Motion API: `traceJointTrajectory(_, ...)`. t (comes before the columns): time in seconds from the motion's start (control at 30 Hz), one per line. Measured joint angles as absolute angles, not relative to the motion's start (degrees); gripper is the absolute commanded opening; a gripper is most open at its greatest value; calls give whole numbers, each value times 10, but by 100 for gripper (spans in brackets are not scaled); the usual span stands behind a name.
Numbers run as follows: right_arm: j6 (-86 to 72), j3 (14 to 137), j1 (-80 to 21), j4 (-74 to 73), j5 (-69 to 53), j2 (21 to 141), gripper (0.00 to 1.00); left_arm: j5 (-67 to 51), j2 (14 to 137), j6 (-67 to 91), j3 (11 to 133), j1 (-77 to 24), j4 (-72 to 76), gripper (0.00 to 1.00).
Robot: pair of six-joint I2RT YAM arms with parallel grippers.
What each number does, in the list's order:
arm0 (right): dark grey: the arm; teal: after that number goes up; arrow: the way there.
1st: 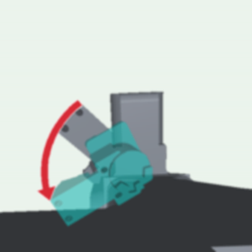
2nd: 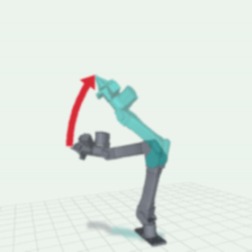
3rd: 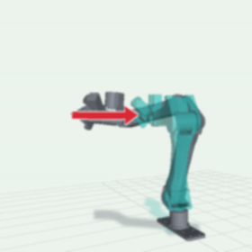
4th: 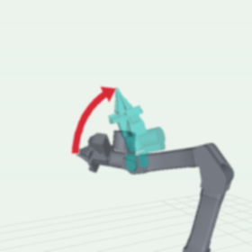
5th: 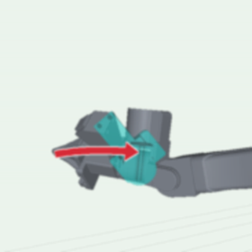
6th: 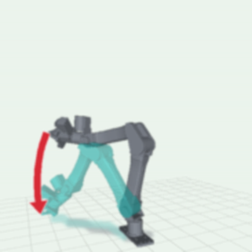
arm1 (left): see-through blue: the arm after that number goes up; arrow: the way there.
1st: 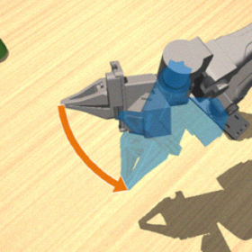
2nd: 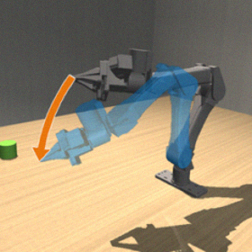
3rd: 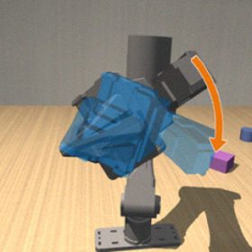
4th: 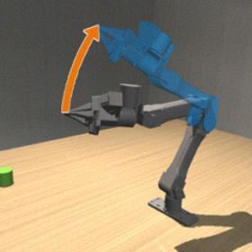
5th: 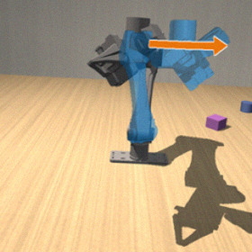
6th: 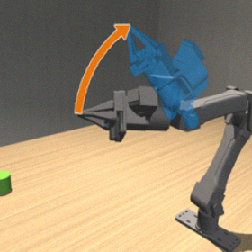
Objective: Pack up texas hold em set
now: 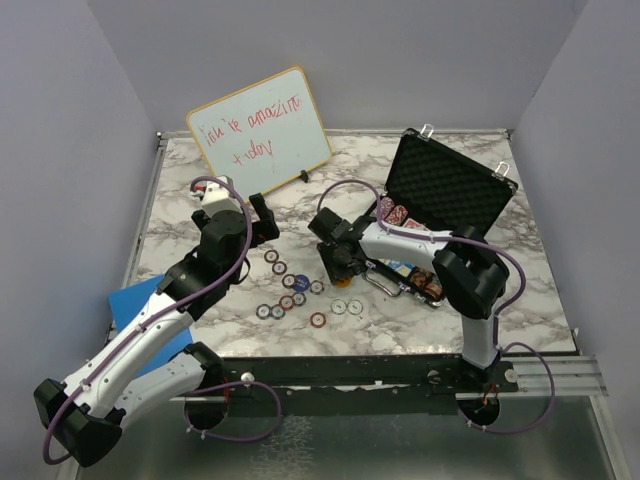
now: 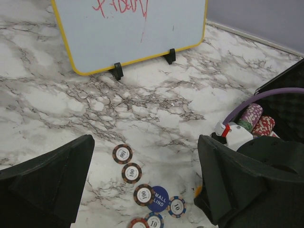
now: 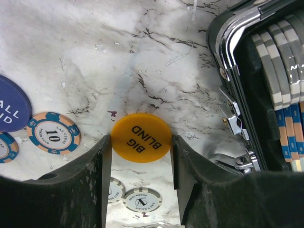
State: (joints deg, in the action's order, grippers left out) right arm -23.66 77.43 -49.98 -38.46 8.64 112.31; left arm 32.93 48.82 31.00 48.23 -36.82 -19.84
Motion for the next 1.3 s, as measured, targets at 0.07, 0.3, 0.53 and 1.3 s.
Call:
traceJointTrajectory(0.07,-237,766,-500,-377,91,1116,41,333,488,310,482,-368,-199,99)
traceJointTrajectory(0.3,-235,757,-501,-386,100,1079,42,350,492,310,481,-368,-199,99)
traceJointTrajectory(0.53,-239,757,-496,-394,129,994,42,356,505,310,481,-368,-199,99)
traceJointTrajectory(1.3,-259,616,-337,-415,180,891,43,356,512,310,480,-368,-199,99)
